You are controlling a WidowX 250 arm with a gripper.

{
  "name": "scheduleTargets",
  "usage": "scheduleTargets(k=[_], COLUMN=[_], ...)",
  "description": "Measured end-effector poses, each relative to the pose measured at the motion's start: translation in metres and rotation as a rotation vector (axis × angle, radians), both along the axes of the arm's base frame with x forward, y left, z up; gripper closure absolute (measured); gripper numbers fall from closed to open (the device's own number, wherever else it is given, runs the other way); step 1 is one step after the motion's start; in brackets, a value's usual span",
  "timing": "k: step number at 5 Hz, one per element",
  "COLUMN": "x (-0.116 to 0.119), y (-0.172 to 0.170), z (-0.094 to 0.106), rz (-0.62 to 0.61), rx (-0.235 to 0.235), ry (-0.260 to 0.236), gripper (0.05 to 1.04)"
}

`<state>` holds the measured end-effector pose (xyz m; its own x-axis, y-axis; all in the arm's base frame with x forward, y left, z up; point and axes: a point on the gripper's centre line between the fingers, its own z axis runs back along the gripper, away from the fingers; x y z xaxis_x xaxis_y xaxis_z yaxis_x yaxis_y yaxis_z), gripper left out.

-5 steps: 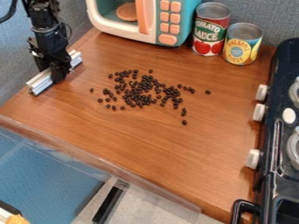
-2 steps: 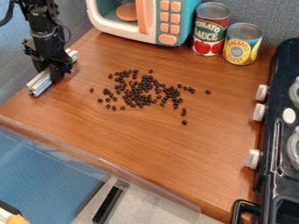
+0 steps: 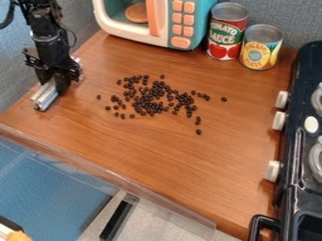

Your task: Sweep into pile

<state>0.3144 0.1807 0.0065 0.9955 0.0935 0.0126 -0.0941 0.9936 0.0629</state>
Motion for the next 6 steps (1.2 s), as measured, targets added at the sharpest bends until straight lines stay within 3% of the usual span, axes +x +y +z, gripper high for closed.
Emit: scheduleTargets(k=[1,4,6], x=[0.001,0.010,0.017], y=[-0.014,-0.053,-0.072], z=[0.000,-0.002,-0.003], rz=[0.010,0.027,0.052], rx=[-0.033,0.014,0.011], ry=[0.011,-0.048,-0.078], gripper=[0.698,0.699,0.699])
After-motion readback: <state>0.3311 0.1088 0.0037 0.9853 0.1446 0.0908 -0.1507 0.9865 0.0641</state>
